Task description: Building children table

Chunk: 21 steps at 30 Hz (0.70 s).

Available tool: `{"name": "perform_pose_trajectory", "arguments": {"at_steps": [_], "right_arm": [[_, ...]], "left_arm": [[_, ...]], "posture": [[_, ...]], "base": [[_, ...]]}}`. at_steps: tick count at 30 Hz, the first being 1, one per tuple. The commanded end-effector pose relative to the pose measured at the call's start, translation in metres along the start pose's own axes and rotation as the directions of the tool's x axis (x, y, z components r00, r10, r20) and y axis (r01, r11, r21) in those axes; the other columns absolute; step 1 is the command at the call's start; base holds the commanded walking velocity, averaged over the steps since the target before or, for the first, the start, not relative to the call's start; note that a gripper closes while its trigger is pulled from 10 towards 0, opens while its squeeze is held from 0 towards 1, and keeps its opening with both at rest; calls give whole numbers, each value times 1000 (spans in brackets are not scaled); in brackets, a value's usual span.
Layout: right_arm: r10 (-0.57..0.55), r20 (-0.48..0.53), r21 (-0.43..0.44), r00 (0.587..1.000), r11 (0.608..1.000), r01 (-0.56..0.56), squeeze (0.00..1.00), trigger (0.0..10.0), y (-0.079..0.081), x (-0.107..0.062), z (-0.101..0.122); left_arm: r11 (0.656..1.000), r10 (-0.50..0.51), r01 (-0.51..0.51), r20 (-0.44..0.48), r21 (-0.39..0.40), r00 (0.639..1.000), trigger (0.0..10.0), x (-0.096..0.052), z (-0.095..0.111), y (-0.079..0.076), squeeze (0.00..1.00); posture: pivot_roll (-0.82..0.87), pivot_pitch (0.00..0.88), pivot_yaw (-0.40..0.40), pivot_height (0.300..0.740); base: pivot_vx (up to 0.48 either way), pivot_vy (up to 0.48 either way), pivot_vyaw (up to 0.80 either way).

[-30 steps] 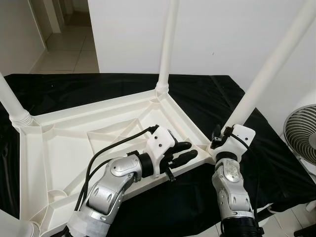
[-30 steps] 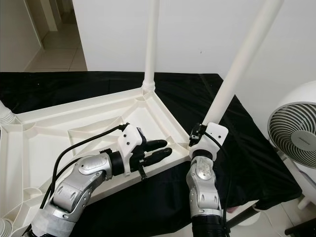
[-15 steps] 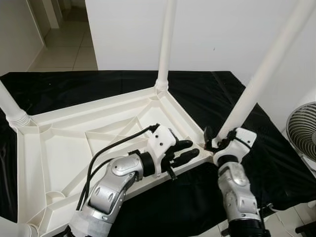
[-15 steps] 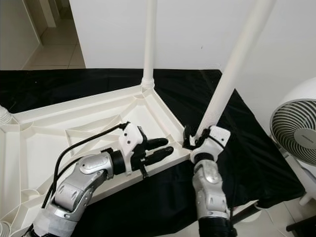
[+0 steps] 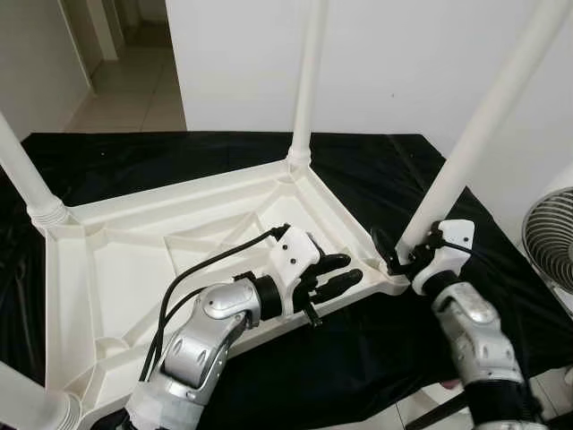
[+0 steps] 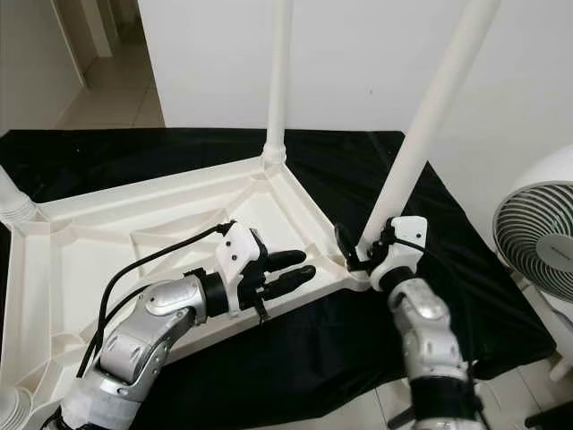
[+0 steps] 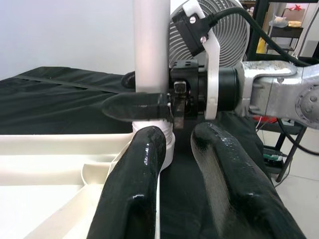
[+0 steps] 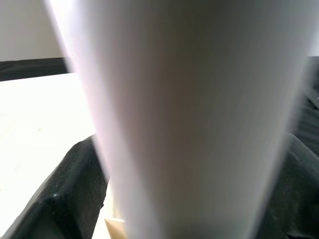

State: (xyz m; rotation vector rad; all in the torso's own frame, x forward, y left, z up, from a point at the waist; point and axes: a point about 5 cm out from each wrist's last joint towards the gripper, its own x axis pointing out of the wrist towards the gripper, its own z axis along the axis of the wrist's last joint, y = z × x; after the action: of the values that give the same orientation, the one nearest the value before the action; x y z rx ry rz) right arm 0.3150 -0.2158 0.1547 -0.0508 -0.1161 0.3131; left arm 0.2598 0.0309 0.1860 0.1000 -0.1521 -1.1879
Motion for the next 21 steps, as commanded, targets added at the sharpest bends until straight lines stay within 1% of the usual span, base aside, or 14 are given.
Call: {"name": "perform_pose_trajectory", "arguments": {"at_steps": [1, 2, 5, 6, 7, 8, 9, 10, 11, 13, 19, 21], "right_arm": [[42, -15, -7, 999, 999, -42, 0, 10000, 1, 1, -3], [42, -15, -7, 999, 999, -42, 0, 10000, 1, 1, -3], [142, -65, -24, 988, 989, -143, 0, 10000, 0, 0, -11], [164, -77, -25, 983, 986, -166, 0, 8941, 0, 0, -14], [164, -77, -25, 983, 986, -166, 0, 8941, 0, 0, -14], [179, -90, -20, 980, 983, -181, 0, 2235, 0, -1, -16], [186, -97, -28, 978, 981, -190, 0, 1020, -1, -1, -18], [186, -97, -28, 978, 981, -190, 0, 1020, -1, -1, -18], [191, -100, -22, 976, 981, -194, 0, 0, -2, -2, -20], [196, -101, -18, 975, 980, -199, 0, 0, -5, -3, -21], [158, -102, -12, 982, 987, -160, 0, 0, -9, -4, -24], [126, -96, 16, 987, 992, -126, 0, 0, -11, -4, -26]], "left_arm": [[999, 53, -53, -14, -5, 998, 10000, 2, -3, 1, 0], [999, 53, -53, -14, -5, 998, 10000, 2, -3, 1, 0], [999, 50, -50, -18, -14, 999, 10000, 4, -6, -1, 0], [999, 48, -48, -19, -17, 999, 10000, 4, -7, -1, 0], [999, 48, -48, -19, -17, 999, 10000, 4, -7, -1, 0], [999, 47, -47, -21, -17, 999, 10000, 4, -7, -1, 0], [999, 46, -46, -22, -18, 999, 10000, 4, -8, -1, 0], [999, 46, -46, -22, -18, 999, 10000, 4, -8, -1, 0], [999, 45, -46, -24, -18, 999, 10000, 3, -8, -1, 0], [999, 44, -45, -28, -18, 999, 10000, 3, -9, -2, 0], [999, 39, -40, -31, -22, 999, 10000, 2, -10, -3, 0], [999, 38, -39, -32, -24, 999, 10000, 2, -10, -4, 0]], "posture": [[14, 16, -12, 740], [14, 16, -12, 740], [11, 8, -10, 740], [13, 5, -9, 740], [13, 5, -9, 740], [16, 3, -8, 740], [16, 3, -8, 740], [16, 3, -8, 740], [19, 1, -6, 740], [19, 1, -6, 740], [17, 0, -3, 740], [15, 0, -3, 740]], "base": [[0, 0, 0], [0, 0, 0], [0, 0, 0], [0, 0, 0], [0, 0, 0], [0, 0, 0], [0, 0, 0], [0, 0, 0], [0, 0, 0], [0, 0, 0], [0, 0, 0], [0, 0, 0]]}}
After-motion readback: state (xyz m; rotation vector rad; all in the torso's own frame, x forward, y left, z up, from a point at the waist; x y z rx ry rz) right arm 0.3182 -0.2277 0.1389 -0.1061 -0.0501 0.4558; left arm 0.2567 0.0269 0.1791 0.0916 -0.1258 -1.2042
